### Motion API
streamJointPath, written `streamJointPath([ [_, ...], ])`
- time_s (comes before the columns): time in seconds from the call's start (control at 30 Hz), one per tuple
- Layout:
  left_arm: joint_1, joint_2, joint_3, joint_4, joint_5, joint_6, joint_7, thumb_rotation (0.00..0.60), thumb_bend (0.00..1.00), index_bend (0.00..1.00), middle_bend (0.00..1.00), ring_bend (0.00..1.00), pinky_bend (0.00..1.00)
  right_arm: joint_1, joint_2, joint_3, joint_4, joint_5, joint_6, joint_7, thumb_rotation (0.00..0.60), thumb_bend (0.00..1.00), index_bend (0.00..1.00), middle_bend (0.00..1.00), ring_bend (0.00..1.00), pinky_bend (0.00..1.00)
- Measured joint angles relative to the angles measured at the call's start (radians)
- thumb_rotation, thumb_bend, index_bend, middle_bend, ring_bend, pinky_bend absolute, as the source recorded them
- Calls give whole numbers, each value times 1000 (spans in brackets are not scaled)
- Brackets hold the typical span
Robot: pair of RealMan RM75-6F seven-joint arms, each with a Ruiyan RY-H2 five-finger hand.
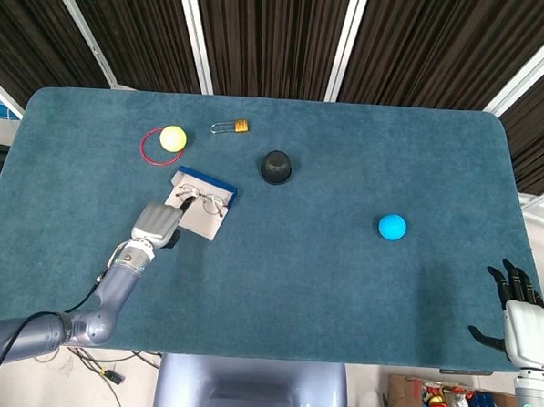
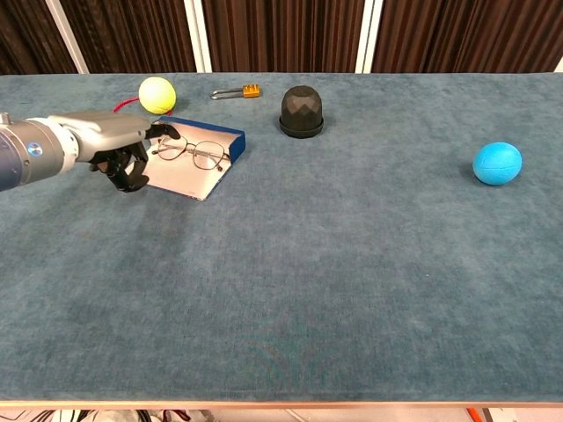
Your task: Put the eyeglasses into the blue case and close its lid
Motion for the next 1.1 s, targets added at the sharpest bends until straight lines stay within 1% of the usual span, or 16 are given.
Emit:
streamJointPath([
  [0.13, -6, -15, 2, 25, -14, -11, 0, 600, 487, 0, 667, 627, 749, 0, 1, 0, -1, 1, -1, 1, 600, 117, 132, 0, 0, 228],
  [0.33, -24, -44, -4, 78, -65, -39, 2, 600, 488, 0, 666, 628, 749, -1, 1, 1, -2, 3, 0, 1, 600, 118, 132, 0, 0, 228],
  [1.1, -64, -103, -11, 140, -94, -42, 17, 600, 488, 0, 665, 628, 749, -1, 3, 3, -6, 15, -5, -3, 600, 117, 132, 0, 0, 228],
])
